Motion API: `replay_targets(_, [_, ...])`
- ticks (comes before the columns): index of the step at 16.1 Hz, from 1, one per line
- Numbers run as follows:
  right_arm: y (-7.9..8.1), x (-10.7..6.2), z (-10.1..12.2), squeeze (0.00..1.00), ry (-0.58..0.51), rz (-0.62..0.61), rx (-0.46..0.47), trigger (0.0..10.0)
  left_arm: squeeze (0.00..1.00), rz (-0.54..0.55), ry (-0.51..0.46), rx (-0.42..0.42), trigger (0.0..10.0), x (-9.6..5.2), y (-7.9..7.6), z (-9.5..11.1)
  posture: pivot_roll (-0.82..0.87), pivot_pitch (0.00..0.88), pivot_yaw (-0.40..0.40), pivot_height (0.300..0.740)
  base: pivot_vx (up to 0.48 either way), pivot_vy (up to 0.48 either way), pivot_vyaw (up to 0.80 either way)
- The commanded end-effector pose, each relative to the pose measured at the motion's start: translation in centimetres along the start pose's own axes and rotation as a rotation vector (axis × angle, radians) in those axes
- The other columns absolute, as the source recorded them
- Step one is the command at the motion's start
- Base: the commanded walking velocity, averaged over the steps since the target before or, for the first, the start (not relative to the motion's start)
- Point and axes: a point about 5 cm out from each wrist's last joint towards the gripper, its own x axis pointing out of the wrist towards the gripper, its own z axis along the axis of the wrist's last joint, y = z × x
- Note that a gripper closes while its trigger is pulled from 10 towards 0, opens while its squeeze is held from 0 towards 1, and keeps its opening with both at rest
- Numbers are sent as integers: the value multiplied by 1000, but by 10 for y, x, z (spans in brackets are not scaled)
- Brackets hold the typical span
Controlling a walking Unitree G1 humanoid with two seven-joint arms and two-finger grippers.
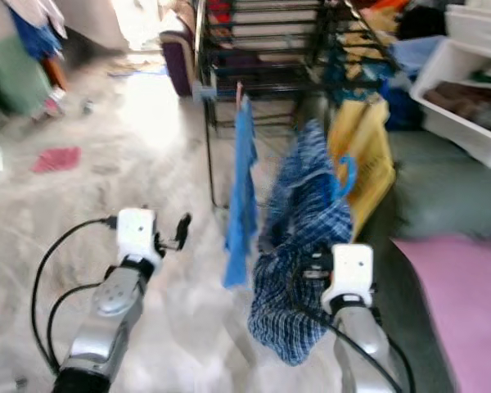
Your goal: Hang hanger
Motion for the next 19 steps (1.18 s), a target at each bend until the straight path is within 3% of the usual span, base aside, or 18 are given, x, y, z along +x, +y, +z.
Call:
replay_targets(1, [4,4,13,0,-49,11,11,10000,0,23,4,13,10000,-1,5,0,-35,69,-3,740,-371,0,0])
replay_targets(7, [11,-1,15,0,-53,52,32,10000,0,40,1,11,10000,1,6,1,-49,82,-1,740,0,0,0])
replay_targets(11, [26,-2,22,0,-87,160,-2,10000,0,55,-3,27,10000,0,5,1,-51,93,3,740,0,0,744])
replay_targets(15, [43,3,34,0,-132,294,-36,10000,0,128,-5,87,10000,2,17,2,-47,94,9,740,0,0,800])
replay_targets(19, [45,5,33,0,-127,322,-74,10000,0,186,-2,136,10000,4,26,3,-46,88,11,740,0,0,800])
